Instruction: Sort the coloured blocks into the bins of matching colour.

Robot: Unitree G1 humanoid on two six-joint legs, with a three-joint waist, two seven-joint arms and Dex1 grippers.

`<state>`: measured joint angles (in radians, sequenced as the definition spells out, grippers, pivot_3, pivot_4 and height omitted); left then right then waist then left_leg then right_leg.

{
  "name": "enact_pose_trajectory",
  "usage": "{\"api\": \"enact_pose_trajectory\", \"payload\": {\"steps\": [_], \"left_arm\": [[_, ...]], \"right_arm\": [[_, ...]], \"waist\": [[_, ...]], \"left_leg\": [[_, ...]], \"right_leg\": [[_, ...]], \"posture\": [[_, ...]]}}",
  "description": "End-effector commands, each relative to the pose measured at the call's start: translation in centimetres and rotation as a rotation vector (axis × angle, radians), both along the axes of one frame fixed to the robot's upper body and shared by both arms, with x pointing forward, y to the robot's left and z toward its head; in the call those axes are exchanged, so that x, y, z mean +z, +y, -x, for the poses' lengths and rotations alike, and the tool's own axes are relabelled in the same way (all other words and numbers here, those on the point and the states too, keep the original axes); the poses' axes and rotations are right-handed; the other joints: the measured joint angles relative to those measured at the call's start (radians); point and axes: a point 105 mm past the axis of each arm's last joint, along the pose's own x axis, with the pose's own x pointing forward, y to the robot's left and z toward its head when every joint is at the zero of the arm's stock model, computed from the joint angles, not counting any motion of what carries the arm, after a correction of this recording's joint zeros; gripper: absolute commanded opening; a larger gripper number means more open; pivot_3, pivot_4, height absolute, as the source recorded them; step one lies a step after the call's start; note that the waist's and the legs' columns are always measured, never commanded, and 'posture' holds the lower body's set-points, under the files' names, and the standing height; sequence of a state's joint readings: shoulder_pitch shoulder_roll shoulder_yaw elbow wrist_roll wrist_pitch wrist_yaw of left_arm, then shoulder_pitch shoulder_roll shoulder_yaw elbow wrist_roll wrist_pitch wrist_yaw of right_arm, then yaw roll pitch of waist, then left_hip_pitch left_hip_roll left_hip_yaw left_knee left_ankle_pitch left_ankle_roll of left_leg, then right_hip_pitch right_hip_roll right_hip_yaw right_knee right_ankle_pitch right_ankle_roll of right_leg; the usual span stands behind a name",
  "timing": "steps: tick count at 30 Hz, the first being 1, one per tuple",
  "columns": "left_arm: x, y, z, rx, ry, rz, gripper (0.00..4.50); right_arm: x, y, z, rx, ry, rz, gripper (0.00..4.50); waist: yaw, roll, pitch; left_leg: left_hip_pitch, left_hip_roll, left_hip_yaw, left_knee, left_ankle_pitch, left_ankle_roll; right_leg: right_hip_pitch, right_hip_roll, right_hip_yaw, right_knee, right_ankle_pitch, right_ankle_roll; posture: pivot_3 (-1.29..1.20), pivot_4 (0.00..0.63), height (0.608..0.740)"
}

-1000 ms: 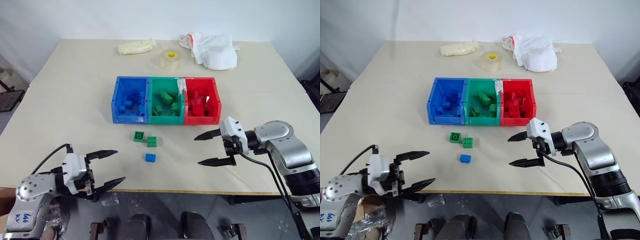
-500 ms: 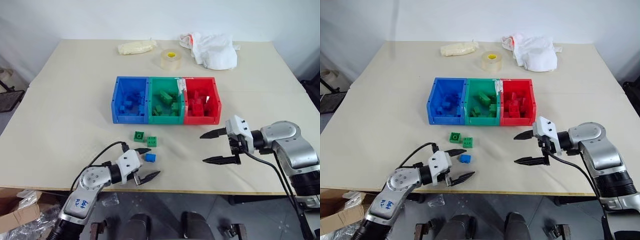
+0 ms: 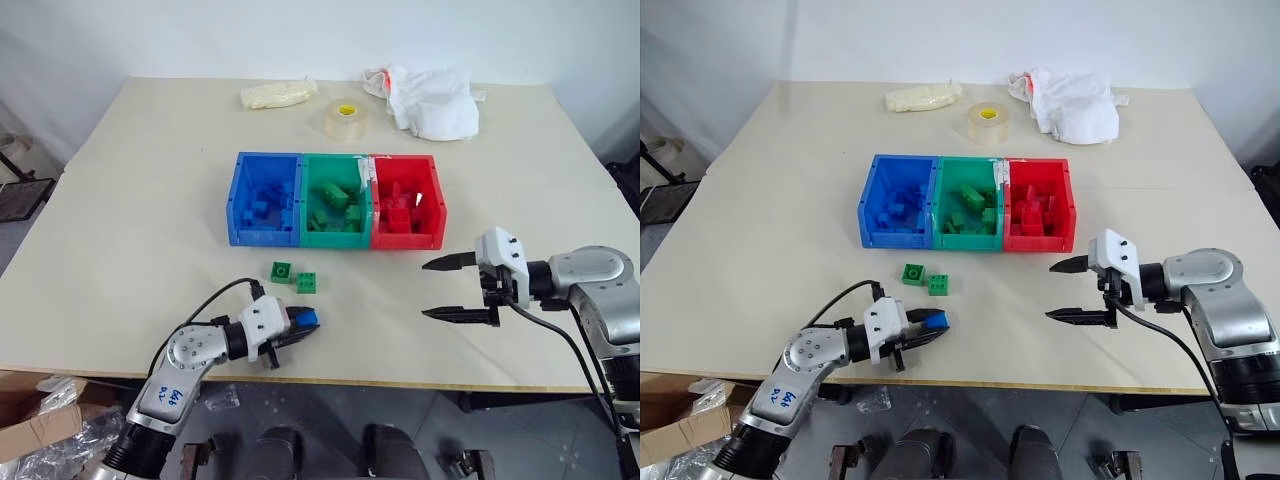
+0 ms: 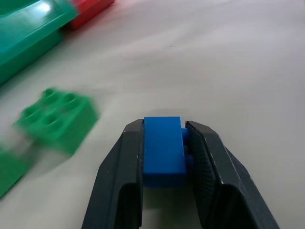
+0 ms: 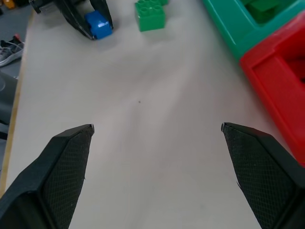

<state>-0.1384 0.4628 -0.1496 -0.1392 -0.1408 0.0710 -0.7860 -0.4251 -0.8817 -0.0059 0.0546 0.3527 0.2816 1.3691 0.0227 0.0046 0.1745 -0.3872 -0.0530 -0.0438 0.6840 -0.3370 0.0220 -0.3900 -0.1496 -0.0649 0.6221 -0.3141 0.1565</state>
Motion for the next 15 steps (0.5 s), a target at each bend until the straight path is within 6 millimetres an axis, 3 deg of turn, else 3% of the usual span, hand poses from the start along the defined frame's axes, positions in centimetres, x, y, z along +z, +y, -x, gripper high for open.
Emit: {"api": "enact_pose_trajectory", "payload": {"steps": [1, 4, 7, 13, 15], "left_arm": [[4.2, -0.3, -1.1, 0.021, -0.079, 0.096, 0.95], [8.3, 0.3, -3.4, 0.13, -0.171, 0.192, 0.95], [10.7, 1.3, -5.6, 0.24, -0.226, 0.227, 0.95], [12.1, 3.3, -10.1, 0.446, -0.286, 0.208, 0.95], [12.5, 3.7, -11.0, 0.494, -0.299, 0.21, 1.69]], "right_arm": [[1.3, -1.0, -0.3, -0.034, -0.062, 0.007, 4.5], [1.5, -1.2, -0.4, -0.046, -0.071, 0.005, 4.5], [1.5, -1.1, -0.4, -0.046, -0.074, 0.002, 4.5], [1.5, -0.6, -0.4, -0.046, -0.077, -0.012, 4.5], [1.5, -0.6, -0.4, -0.046, -0.079, -0.015, 4.5]], "waist": [[0.003, 0.0, 0.0], [0.005, -0.001, 0.0], [0.002, -0.001, 0.0], [0.001, -0.001, 0.0], [0.001, -0.001, 0.001]], "left_leg": [[0.0, 0.0, 0.0, 0.0, 0.0, 0.0], [-0.001, 0.0, -0.001, 0.001, 0.0, 0.0], [-0.001, -0.001, -0.001, 0.001, 0.0, 0.0], [0.0, -0.004, 0.0, 0.0, 0.0, 0.0], [-0.001, -0.004, 0.0, 0.0, 0.0, 0.0]], "right_leg": [[0.0, 0.0, 0.0, 0.0, 0.0, 0.0], [0.0, 0.0, 0.0, 0.0, 0.0, 0.0], [0.0, 0.0, 0.0, 0.001, 0.0, 0.0], [0.0, 0.001, -0.001, 0.001, 0.0, 0.0], [-0.001, 0.001, -0.001, 0.001, 0.0, 0.001]], "posture": [[0.0, 0.15, 0.74], [0.0, 0.15, 0.74], [0.0, 0.15, 0.74], [0.0, 0.15, 0.74], [0.0, 0.15, 0.74]]}}
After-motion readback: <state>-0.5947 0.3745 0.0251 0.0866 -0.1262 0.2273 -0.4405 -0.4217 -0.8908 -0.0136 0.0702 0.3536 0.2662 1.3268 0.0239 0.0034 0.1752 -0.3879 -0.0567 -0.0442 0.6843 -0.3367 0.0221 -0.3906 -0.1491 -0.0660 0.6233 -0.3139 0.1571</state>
